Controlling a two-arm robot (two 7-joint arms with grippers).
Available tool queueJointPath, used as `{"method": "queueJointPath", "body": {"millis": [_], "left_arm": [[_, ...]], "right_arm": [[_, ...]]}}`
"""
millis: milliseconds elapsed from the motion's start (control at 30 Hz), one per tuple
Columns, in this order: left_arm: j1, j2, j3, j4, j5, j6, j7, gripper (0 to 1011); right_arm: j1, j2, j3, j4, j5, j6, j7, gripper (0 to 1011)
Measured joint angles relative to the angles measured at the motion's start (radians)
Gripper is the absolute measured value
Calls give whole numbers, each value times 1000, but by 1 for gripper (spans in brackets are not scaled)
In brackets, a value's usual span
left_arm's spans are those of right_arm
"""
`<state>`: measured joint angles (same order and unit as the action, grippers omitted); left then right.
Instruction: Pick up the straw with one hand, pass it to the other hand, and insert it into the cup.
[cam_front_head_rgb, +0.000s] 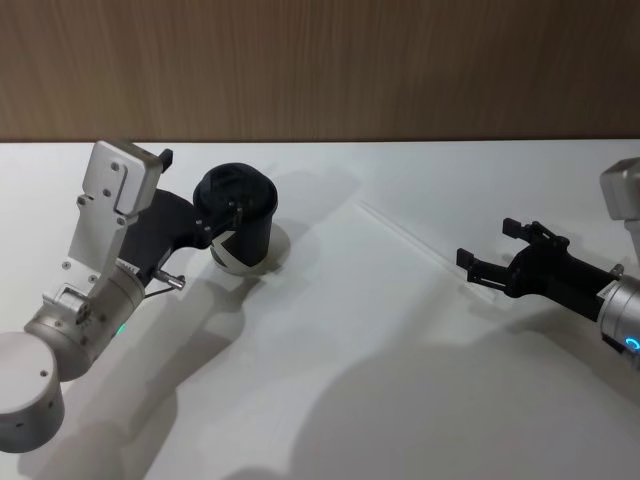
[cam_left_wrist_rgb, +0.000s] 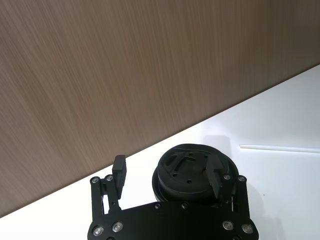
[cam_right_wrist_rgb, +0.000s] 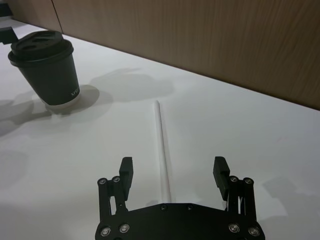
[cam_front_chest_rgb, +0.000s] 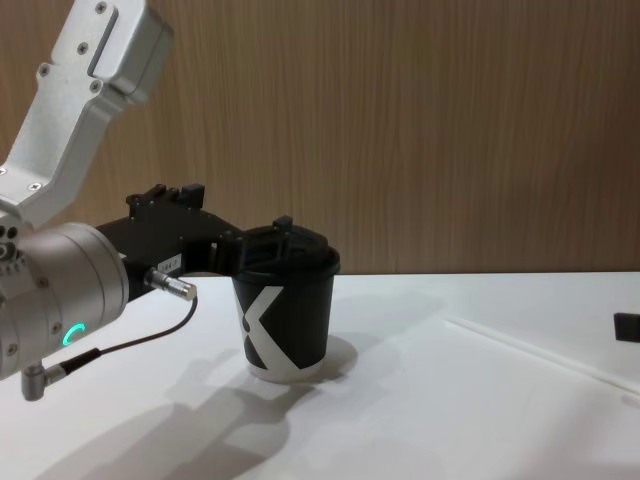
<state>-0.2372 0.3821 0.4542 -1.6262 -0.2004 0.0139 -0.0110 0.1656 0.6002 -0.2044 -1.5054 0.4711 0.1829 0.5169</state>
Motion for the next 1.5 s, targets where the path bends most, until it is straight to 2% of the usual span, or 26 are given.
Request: {"method": "queueJointPath", "body": {"millis": [600, 1500], "left_arm": [[0, 0, 0, 0, 0, 0, 0, 1003], [0, 0, 0, 0, 0, 0, 0, 1003]], "right_arm": [[33, -3, -31, 62, 28, 16, 27, 1001], [57, 1, -76, 104, 23, 16, 13, 1001]]}}
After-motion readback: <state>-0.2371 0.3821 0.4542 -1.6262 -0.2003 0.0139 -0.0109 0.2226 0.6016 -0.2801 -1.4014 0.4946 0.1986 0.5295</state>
